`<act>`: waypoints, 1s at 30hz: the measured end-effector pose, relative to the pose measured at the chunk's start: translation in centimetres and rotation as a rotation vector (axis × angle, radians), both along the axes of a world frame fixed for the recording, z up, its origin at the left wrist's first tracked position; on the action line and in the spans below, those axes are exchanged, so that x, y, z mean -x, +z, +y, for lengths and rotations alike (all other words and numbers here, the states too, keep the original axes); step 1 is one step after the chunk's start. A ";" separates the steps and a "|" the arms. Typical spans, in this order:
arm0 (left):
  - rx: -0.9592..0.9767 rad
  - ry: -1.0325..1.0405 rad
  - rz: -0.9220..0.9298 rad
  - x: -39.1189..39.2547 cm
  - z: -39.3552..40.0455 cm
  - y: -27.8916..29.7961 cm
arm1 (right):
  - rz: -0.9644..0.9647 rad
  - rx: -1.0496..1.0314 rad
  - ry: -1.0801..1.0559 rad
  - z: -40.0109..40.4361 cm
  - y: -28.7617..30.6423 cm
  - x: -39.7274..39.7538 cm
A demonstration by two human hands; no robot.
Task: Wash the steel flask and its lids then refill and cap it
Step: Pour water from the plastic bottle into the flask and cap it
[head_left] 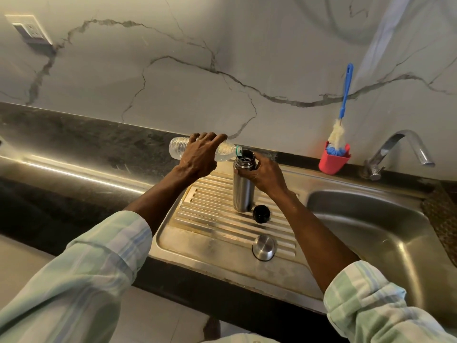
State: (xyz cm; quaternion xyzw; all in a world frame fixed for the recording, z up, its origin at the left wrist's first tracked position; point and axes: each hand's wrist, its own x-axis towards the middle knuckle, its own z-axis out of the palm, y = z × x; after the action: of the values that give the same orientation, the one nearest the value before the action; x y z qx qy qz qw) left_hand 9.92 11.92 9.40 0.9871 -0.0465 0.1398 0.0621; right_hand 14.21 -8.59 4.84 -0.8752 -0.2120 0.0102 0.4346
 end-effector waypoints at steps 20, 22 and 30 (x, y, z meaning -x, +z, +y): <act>-0.049 0.007 0.001 -0.3 -0.1 0.3 | 0.005 0.005 -0.014 0.0 0.2 0.0; -0.046 0.005 -0.004 -0.3 -0.1 0.2 | 0.003 0.006 -0.013 0.0 0.1 -0.1; -0.045 0.004 -0.005 -0.4 -0.2 0.4 | 0.013 0.006 -0.012 0.1 0.1 -0.2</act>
State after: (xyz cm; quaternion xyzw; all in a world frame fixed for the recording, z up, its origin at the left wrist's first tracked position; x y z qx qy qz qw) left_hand 10.30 11.74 9.77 0.9880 -0.0478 0.1413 0.0394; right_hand 14.46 -8.50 4.90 -0.8777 -0.2040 0.0137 0.4335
